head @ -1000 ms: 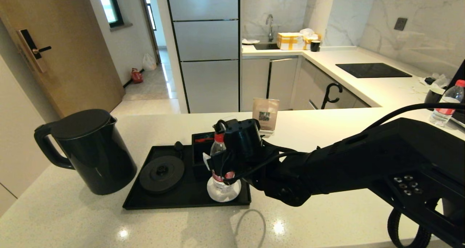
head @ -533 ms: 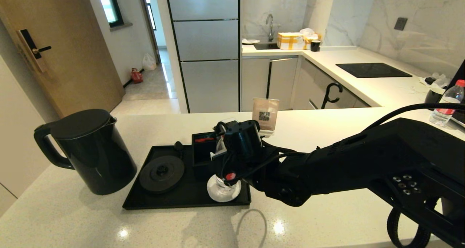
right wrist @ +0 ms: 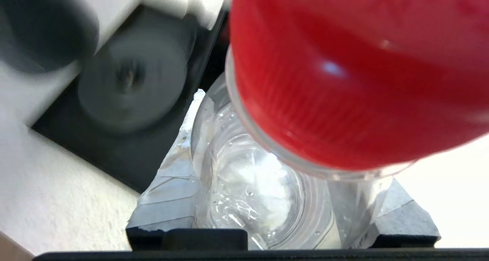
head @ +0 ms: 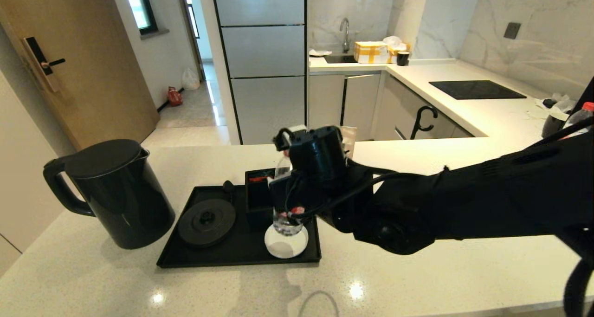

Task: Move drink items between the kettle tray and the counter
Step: Place it on the right

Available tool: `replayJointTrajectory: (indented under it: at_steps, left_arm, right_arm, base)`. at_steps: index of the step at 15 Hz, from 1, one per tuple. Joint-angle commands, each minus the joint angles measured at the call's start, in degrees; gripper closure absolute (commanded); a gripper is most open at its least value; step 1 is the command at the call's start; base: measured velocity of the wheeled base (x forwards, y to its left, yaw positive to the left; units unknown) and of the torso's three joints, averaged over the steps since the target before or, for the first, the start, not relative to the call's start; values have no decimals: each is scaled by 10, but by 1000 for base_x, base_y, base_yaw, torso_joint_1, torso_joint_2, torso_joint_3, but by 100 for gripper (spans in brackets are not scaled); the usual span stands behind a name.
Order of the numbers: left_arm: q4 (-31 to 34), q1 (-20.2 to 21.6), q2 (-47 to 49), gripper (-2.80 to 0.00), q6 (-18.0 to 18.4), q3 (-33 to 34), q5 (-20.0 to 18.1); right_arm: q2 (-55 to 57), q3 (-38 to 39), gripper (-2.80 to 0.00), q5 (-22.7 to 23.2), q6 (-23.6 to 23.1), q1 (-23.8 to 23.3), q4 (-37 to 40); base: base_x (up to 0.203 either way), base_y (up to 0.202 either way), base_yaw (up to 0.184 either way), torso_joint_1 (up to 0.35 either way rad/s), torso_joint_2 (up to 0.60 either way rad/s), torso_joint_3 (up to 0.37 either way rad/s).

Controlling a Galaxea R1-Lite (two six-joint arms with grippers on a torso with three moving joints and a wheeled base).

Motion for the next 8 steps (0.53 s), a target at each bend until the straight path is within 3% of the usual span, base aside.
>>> replayJointTrajectory:
  at_steps: [1,5,8]
  left_arm:
    - [0,0,1,0,0,0,0]
    - [0,0,1,0,0,-1,0]
    - [0,0,1,0,0,0,0]
  right_arm:
    - [-57,0,0,-66,-2,-32,10]
    - [-60,56,0,-116,9,-121,8]
    - [-54,150,0,-83,15,-184,-44]
  base:
    - [0,0,0,0,0,0]
    - [0,0,0,0,0,0]
    - [0,0,0,0,0,0]
